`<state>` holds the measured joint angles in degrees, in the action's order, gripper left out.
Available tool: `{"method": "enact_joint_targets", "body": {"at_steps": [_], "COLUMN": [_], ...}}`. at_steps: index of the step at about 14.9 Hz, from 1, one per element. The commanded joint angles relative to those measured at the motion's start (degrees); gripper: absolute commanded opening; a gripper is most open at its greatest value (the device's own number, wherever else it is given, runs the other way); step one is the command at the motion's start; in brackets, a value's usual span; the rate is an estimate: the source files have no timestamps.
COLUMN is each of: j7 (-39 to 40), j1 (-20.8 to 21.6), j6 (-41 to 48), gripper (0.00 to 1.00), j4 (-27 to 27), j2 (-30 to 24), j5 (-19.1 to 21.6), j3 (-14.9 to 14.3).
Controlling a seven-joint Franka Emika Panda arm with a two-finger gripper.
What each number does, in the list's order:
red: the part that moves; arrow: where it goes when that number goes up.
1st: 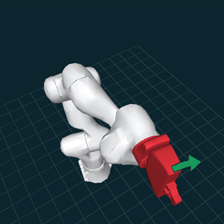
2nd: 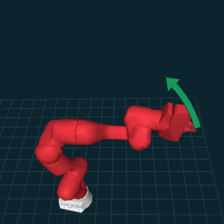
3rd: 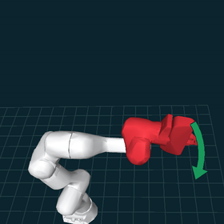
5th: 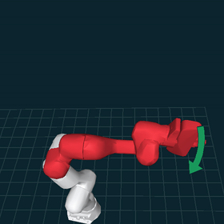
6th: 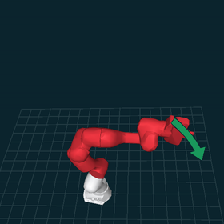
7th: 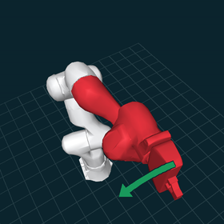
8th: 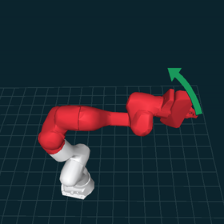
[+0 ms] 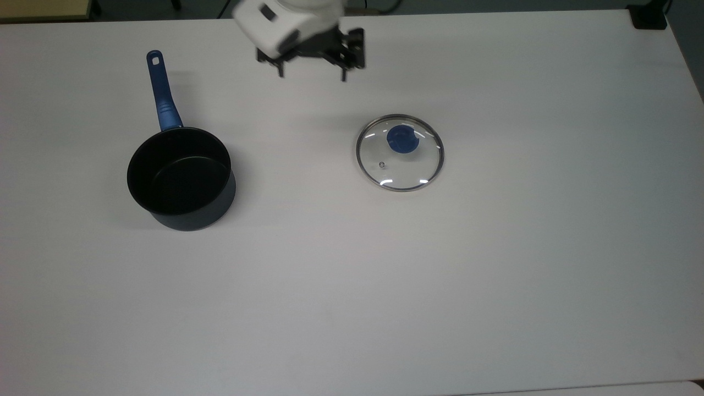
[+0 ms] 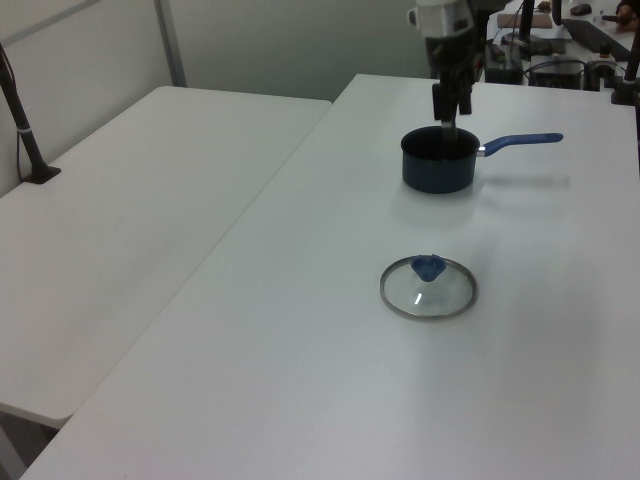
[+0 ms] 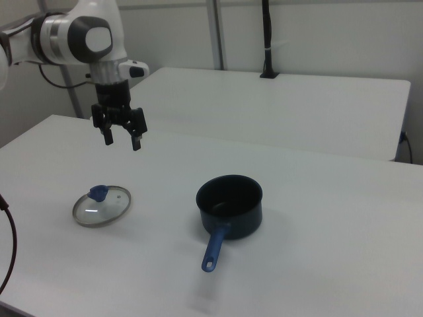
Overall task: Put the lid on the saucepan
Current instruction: 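Move the gripper over the glass lid and grasp its blue knob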
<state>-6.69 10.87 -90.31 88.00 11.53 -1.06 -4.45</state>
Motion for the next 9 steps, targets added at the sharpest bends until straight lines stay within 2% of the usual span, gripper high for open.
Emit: {"method": "enact_joint_targets", "body": {"at_steps": [1, 3, 6, 9], "j7": [4.91, 6.59, 5.99, 6.07], "j1": [3.63, 5.73, 8.99, 9.26], "j6": [-2.67, -3.29, -12.22, -17.61], "gripper": [1.0, 1.0, 1.0, 1.0], "j4": [2.7, 3.58, 9.45, 12.28], "j2": [-0.1, 0.42, 0.51, 0.86], "j5": [0.97, 1.67, 1.94, 1.94], "j3": [-0.56, -0.56, -0.56, -0.47]}}
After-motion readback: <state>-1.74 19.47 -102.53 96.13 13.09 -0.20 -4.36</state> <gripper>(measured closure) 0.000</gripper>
